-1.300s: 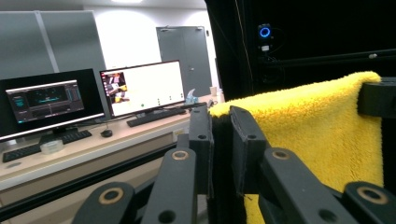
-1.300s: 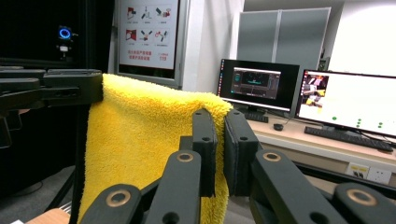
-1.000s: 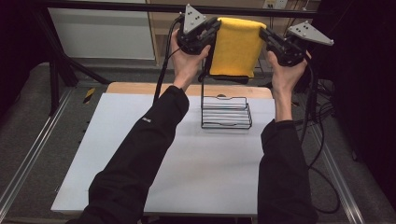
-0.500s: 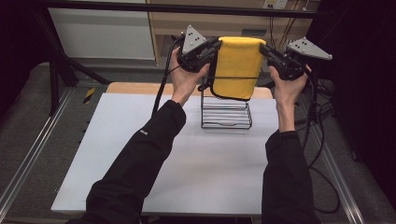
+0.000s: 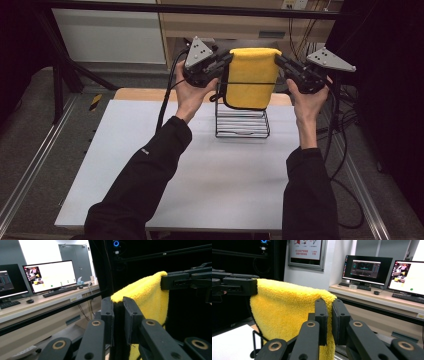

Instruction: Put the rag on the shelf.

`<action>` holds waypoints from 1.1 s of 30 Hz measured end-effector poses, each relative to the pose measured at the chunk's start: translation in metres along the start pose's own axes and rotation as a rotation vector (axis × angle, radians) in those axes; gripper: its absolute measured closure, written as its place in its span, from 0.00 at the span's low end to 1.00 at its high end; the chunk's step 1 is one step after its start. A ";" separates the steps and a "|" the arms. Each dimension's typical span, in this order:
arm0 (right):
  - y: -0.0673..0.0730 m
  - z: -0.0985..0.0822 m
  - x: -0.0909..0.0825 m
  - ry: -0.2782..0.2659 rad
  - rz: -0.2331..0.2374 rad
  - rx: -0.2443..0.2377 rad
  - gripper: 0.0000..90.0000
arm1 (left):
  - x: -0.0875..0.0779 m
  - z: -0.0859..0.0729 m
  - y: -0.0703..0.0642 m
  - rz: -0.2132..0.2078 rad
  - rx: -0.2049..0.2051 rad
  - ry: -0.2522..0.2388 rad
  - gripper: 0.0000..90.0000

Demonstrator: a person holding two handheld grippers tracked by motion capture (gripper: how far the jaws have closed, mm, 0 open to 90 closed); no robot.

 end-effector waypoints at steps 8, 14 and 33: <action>0.008 -0.010 -0.012 0.012 0.009 -0.005 0.93 | -0.009 -0.007 -0.012 -0.019 0.012 0.046 0.88; 0.014 -0.019 -0.019 0.052 0.025 0.006 0.93 | -0.014 -0.015 -0.023 -0.030 0.015 0.093 0.87; 0.032 -0.056 -0.034 0.193 0.082 0.025 0.92 | -0.018 -0.053 -0.045 -0.049 -0.011 0.242 0.86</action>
Point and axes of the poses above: each handheld gripper's, and its own axes: x roughly forward along the jaws, z roughly out of its top, y roughly to its left, the point moved 3 cm from there along x, roughly forward along the jaws, and after that the axes turned 15 degrees about y, right-handed, at the moved point
